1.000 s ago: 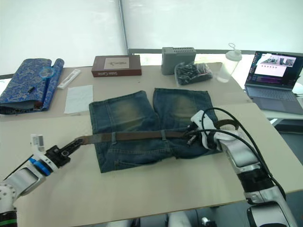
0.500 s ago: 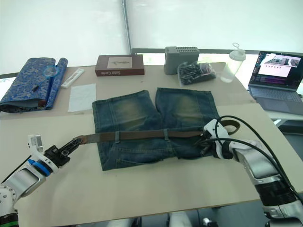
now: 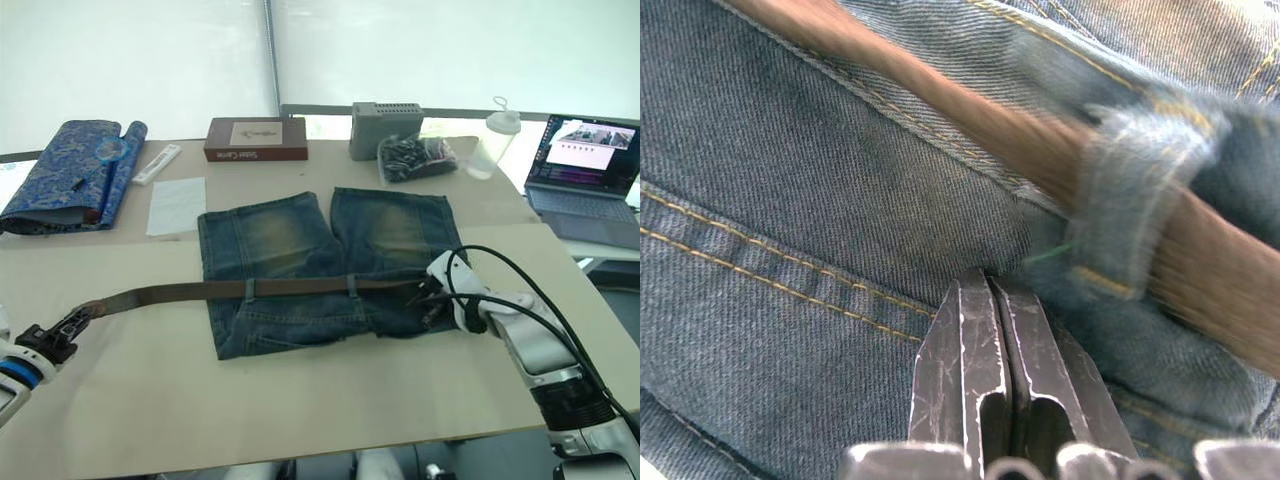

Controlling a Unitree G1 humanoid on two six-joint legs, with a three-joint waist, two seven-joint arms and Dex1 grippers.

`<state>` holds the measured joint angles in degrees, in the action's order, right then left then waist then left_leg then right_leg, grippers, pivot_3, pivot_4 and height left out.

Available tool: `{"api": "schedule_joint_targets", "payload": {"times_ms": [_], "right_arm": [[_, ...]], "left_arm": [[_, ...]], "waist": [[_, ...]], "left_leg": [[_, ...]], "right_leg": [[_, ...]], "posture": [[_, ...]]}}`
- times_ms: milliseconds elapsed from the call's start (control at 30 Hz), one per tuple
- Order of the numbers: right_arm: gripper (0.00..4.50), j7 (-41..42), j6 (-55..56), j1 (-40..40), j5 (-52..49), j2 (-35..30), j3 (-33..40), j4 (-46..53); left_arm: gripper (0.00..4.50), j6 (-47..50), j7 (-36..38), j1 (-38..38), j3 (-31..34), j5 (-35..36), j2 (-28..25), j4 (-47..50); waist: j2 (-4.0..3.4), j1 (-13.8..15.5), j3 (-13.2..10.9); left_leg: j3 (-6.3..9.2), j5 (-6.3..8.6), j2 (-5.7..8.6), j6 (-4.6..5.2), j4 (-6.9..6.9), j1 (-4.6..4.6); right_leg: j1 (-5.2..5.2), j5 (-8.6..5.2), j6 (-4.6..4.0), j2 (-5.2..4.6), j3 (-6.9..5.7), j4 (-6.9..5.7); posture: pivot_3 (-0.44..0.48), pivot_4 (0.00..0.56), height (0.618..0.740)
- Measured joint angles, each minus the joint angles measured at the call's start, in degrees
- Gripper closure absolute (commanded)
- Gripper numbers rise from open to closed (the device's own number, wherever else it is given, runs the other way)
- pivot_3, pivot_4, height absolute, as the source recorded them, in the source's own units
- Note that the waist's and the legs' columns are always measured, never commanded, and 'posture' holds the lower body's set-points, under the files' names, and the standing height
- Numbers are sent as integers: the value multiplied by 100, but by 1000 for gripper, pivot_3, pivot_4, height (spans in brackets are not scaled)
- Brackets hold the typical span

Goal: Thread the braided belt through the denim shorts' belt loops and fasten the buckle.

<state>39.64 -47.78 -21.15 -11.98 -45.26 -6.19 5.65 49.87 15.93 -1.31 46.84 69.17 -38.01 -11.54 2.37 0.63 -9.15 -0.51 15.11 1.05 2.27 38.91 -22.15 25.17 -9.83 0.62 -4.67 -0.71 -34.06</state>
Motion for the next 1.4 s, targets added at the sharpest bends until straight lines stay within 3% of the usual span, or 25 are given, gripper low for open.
{"api": "schedule_joint_targets", "payload": {"times_ms": [267,467,667,933,1133,1400], "right_arm": [[4470,140,-40,233,-111,-97,273,205],[2602,724,122,467,-398,-596,661,655],[2602,857,1298,396,-137,-557,611,764],[2602,874,2702,-161,762,-264,-260,174],[2578,1051,3600,-524,1323,-229,-693,-380],[2578,1480,3930,-1015,1414,206,-916,-765]], "left_arm": [[4500,163,120,-11,63,-132,-3,-63],[4500,512,328,-190,28,-150,-33,-4],[4500,695,588,-211,-187,-236,-75,197],[4500,477,895,-69,-318,-769,-294,201],[2204,-469,1662,-380,-753,-1754,-630,985],[2204,-1442,2902,-544,-1383,-2514,-1075,2209]], "waist": [[-4,6,-4],[-19,4,-13],[-20,-2,-14],[-21,0,-15],[-17,6,-23],[-40,-14,-37]], "left_leg": [[2,0,10,0,-3,-10],[2,3,12,4,-5,-19],[-1,2,11,2,-3,-15],[-2,1,15,2,-4,-18],[-3,2,17,1,-5,-25],[-3,2,13,2,-6,-27]], "right_leg": [[10,15,25,-40,-4,0],[20,13,32,-44,-4,0],[17,-18,63,-40,-3,-3],[19,15,30,-39,-5,-1],[27,5,9,-50,-4,1],[33,2,-3,-51,-1,-2]], "posture": [[0,150,740],[0,150,740],[0,150,740],[0,150,740],[0,150,740],[0,150,740]]}}
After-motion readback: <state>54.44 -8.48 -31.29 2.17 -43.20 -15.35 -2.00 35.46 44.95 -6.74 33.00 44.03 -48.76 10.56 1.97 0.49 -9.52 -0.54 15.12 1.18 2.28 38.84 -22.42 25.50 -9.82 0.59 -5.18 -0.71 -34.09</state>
